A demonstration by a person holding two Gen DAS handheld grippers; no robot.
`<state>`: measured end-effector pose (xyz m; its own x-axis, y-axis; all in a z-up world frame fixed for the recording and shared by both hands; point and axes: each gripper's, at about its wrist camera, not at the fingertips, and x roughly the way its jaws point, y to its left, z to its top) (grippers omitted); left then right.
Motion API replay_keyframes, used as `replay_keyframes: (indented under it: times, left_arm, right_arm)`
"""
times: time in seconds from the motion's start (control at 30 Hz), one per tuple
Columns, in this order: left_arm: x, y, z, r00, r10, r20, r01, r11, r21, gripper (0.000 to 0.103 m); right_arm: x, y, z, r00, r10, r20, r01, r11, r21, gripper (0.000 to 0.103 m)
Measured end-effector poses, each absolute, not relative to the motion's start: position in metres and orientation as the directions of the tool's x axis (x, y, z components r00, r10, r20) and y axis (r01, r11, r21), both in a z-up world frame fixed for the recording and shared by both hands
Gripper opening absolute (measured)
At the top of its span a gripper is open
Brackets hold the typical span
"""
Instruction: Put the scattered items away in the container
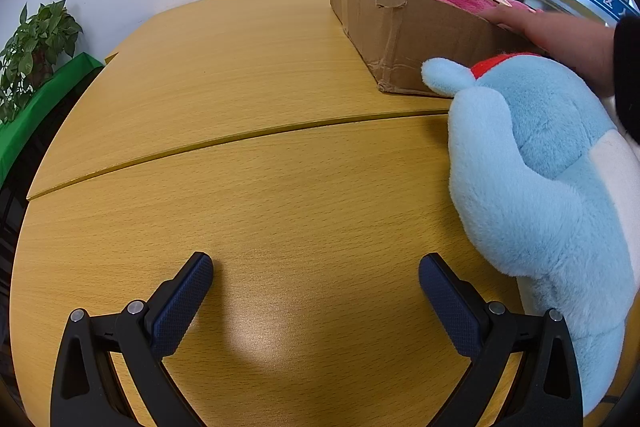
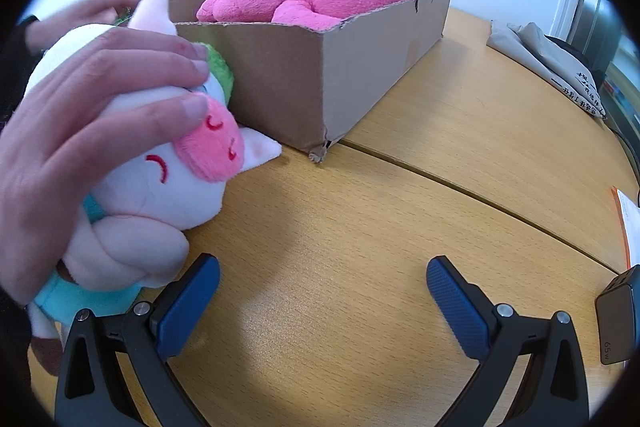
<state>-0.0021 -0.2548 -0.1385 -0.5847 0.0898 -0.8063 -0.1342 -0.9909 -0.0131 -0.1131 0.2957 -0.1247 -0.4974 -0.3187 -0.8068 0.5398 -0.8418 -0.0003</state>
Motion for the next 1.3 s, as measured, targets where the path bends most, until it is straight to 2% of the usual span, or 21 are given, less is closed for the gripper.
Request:
replay_keyframes:
  times: [1.3]
  left_arm:
    - [-0.0031,-0.2570,-0.1386,-0.585,0.090,-0.806,-0.134,-0.991,-0.013,0.103]
  right_arm:
    - [-0.1139,0.2957,-0.1260,-0.498,-0.318,-0.807,0.540,-0.842,-0.001,0.103]
